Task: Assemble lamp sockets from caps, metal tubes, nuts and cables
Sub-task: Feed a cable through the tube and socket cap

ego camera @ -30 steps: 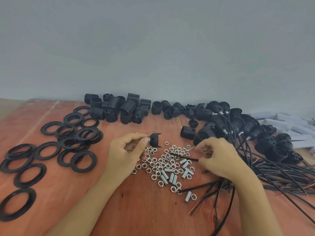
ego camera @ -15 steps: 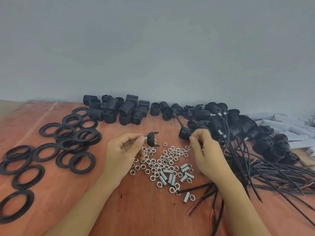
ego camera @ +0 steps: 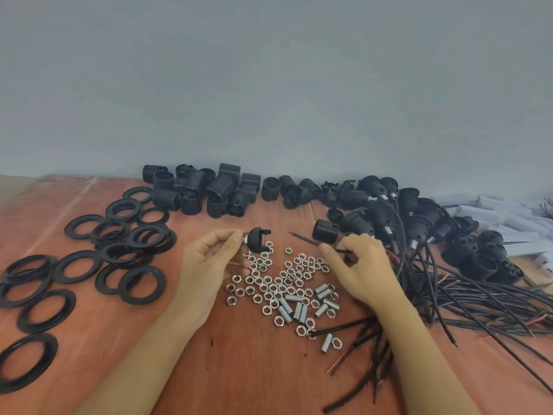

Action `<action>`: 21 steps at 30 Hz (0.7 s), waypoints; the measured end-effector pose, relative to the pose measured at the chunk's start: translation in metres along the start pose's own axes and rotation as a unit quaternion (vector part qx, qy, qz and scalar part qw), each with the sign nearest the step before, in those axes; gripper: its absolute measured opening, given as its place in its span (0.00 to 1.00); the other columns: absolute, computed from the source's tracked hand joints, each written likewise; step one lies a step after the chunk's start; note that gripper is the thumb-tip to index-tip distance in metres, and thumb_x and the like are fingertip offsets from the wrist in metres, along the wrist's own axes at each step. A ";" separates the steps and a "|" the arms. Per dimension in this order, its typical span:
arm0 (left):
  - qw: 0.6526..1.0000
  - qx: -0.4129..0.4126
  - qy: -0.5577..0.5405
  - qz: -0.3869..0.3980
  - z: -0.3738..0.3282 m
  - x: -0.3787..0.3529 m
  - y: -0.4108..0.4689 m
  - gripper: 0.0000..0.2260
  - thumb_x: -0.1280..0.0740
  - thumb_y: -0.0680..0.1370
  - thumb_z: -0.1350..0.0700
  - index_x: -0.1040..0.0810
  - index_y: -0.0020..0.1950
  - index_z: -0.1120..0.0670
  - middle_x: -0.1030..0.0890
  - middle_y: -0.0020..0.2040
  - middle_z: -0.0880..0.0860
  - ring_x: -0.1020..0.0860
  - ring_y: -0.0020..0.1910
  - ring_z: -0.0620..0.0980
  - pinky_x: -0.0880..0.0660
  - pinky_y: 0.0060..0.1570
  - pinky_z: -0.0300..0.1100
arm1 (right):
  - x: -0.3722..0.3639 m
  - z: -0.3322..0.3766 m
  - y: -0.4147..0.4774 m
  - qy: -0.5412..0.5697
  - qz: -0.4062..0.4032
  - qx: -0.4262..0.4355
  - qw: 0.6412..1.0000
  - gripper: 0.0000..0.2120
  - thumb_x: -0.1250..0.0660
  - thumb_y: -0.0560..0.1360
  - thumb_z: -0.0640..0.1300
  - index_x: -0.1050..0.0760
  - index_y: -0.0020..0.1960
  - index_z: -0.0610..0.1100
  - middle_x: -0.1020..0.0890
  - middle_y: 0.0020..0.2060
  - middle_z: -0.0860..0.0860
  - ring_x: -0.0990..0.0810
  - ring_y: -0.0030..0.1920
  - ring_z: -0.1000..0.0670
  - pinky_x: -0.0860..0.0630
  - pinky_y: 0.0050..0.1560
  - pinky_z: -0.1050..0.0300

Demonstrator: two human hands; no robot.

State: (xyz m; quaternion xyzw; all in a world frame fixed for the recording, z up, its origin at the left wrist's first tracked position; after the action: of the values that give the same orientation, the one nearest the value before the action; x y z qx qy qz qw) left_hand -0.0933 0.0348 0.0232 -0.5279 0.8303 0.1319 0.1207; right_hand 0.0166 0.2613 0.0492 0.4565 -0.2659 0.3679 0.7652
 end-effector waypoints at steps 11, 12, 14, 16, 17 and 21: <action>1.000 -0.004 0.010 -0.014 0.001 0.003 0.001 0.09 0.31 0.72 0.54 0.17 0.47 0.58 0.20 0.34 0.54 0.22 0.30 0.49 0.22 0.31 0.38 | 0.016 -0.002 -0.015 0.101 0.179 -0.114 0.972 0.10 0.20 0.65 0.50 0.21 0.40 0.54 0.18 0.36 0.57 0.24 0.37 0.61 0.28 0.41 0.65; 1.000 -0.005 0.011 -0.017 0.001 0.004 0.002 0.07 0.32 0.74 0.56 0.18 0.47 0.58 0.20 0.34 0.54 0.23 0.30 0.49 0.23 0.31 0.38 | 0.013 0.000 -0.022 0.127 0.256 -0.136 0.949 0.12 0.19 0.64 0.48 0.22 0.41 0.53 0.17 0.37 0.57 0.24 0.34 0.62 0.28 0.37 0.68; 1.000 -0.005 0.015 -0.020 0.003 0.004 0.002 0.05 0.33 0.77 0.59 0.18 0.47 0.58 0.20 0.34 0.54 0.23 0.30 0.49 0.23 0.30 0.38 | 0.009 0.003 -0.038 0.102 0.381 -0.156 0.906 0.16 0.18 0.62 0.47 0.22 0.43 0.53 0.16 0.39 0.60 0.24 0.34 0.61 0.27 0.35 0.68; 1.000 -0.003 0.014 -0.021 0.004 0.004 0.002 0.05 0.33 0.77 0.60 0.17 0.47 0.58 0.20 0.34 0.54 0.23 0.29 0.49 0.23 0.30 0.38 | 0.005 0.002 -0.046 0.058 0.427 -0.159 0.888 0.18 0.18 0.61 0.47 0.23 0.45 0.53 0.16 0.39 0.61 0.24 0.35 0.59 0.25 0.38 0.63; 1.000 -0.002 0.013 -0.021 0.004 0.004 0.002 0.05 0.33 0.77 0.60 0.17 0.47 0.58 0.20 0.35 0.54 0.23 0.29 0.49 0.23 0.30 0.38 | 0.004 0.001 -0.046 0.046 0.429 -0.165 0.887 0.18 0.18 0.61 0.46 0.23 0.45 0.53 0.16 0.39 0.61 0.24 0.34 0.60 0.26 0.39 0.62; 1.000 -0.003 0.016 -0.018 0.003 0.003 0.002 0.05 0.33 0.77 0.60 0.17 0.47 0.58 0.20 0.34 0.54 0.23 0.29 0.49 0.23 0.30 0.38 | 0.000 -0.003 -0.046 0.054 0.429 -0.179 0.884 0.15 0.19 0.64 0.44 0.23 0.45 0.51 0.15 0.37 0.58 0.25 0.28 0.63 0.30 0.37 0.66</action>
State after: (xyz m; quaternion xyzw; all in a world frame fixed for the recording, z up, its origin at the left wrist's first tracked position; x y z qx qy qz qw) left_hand -0.0962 0.0339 0.0191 -0.5454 0.8219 0.1237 0.1084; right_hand 0.0541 0.2495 0.0246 0.1323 -0.4552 0.6303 0.6148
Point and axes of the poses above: each hand's wrist, its own y-axis towards the middle knuckle, its own x-axis out of the back of the hand, z = x × y, the point moved 6 cm from there along y, towards the middle knuckle
